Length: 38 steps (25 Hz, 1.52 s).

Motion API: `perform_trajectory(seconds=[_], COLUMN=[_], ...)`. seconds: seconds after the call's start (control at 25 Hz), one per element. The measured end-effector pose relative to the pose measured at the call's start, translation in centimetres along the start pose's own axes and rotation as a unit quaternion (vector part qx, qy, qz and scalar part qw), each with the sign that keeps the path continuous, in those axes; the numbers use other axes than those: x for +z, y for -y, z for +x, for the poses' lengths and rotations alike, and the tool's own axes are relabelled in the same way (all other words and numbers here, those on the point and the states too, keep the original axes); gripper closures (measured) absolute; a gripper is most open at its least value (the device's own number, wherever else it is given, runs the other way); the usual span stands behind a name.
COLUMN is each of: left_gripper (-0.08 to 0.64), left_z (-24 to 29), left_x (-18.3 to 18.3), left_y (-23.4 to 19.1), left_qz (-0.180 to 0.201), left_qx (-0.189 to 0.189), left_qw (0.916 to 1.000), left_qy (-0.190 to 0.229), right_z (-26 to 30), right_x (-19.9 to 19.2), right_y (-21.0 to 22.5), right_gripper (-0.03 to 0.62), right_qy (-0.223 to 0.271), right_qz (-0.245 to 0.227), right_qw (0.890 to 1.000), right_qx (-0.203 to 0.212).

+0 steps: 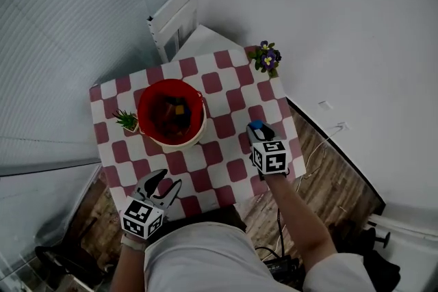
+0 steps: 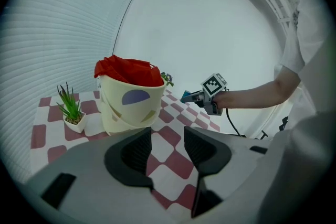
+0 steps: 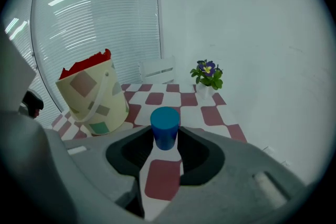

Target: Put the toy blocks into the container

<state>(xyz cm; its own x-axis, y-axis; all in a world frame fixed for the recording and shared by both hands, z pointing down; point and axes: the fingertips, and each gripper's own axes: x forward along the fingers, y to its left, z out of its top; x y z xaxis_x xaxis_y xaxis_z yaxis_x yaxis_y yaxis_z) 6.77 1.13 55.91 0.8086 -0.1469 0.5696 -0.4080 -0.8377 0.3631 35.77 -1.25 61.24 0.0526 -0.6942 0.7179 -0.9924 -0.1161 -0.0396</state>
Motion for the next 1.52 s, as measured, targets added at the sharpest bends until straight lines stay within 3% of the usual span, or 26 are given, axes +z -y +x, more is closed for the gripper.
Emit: perform_trajectory(seconds=[0.84,1.52], left_gripper=[0.379,0.379], left_z=[-6.2,-10.5], left_x=[-0.7,-3.2], left_y=[-3.1,-5.1], left_qz=[-0.029,-0.073], left_qx=[0.026,0.073], left_qw=[0.9977,0.9915], left_qy=[0.055,0.080], right_z=[-4.8,-2.1], right_x=[12.3,13.4], right_y=[-14.5,-23.3], right_gripper=[0.448,0.448], right_qy=[0.089,0.048], right_qz=[-0.079,-0.165], right_qw=[0.989,0.973], right_qx=[0.090,0.155])
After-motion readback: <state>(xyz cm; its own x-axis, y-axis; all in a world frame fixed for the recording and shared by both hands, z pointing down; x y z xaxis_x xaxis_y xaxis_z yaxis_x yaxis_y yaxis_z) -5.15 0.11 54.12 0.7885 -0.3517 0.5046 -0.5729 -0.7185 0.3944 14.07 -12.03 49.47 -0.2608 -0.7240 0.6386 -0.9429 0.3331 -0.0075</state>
